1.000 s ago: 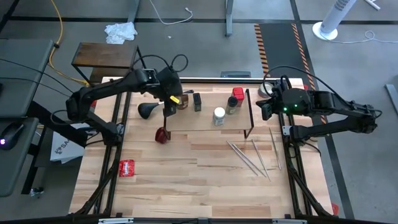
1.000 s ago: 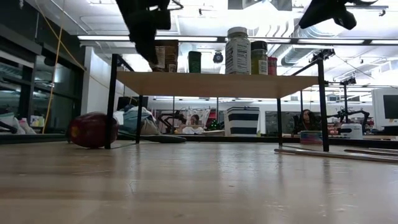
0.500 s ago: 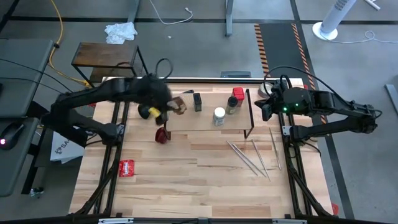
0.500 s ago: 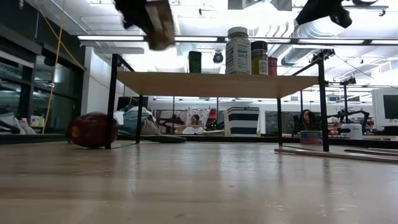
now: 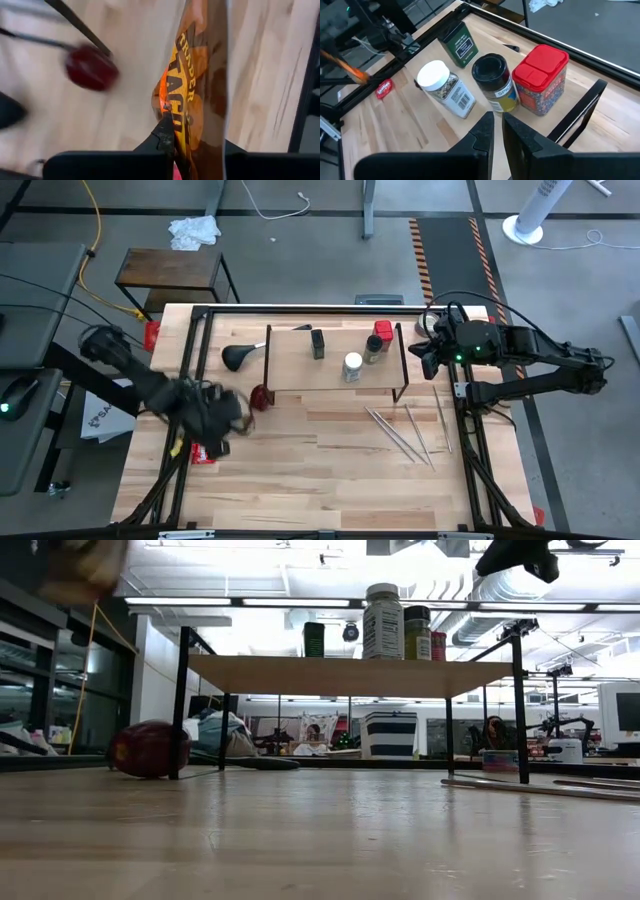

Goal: Shelf spices
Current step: Remove a brown seasoning pack from the shelf, then remove the black seasoning bottle from the shelf

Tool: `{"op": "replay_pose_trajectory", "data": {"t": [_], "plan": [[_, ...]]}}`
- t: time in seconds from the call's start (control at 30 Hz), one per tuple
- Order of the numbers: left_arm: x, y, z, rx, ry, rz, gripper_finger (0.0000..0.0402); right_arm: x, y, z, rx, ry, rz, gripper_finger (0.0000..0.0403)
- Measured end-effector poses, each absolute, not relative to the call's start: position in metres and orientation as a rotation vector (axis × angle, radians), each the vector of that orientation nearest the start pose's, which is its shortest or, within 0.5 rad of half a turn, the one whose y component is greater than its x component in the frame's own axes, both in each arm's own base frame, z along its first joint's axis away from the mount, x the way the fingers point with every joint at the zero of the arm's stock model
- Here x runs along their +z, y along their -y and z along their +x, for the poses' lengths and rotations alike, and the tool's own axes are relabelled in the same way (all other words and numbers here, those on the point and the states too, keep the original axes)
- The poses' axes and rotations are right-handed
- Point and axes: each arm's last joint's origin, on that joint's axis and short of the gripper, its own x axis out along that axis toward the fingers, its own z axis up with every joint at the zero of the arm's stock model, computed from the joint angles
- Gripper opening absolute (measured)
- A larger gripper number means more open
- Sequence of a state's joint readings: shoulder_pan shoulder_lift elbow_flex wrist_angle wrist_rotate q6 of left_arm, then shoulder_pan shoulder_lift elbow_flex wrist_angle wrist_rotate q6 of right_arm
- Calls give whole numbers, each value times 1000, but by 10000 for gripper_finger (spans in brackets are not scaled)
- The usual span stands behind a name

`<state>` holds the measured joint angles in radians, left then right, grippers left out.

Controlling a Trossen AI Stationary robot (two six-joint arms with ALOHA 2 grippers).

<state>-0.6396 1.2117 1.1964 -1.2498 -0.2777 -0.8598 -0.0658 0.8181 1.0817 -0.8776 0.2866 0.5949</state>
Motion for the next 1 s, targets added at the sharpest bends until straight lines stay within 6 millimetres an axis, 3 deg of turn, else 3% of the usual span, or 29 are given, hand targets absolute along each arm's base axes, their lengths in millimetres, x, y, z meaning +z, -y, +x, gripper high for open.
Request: {"op": "replay_pose_trajectory", "data": {"t": [0.23, 0.4, 0.8, 1.0], "plan": [[236, 136, 175, 240, -1178, -258, 8, 363, 17, 138, -500, -496, 492, 32], [202, 135, 175, 287, -1207, -268, 14, 363, 17, 138, -500, -490, 495, 32], [197, 138, 176, 269, -1216, -334, 151, 363, 16, 138, -481, -493, 521, 32], [218, 139, 175, 228, -1189, -439, 208, 369, 13, 144, -333, -465, 533, 60]]}}
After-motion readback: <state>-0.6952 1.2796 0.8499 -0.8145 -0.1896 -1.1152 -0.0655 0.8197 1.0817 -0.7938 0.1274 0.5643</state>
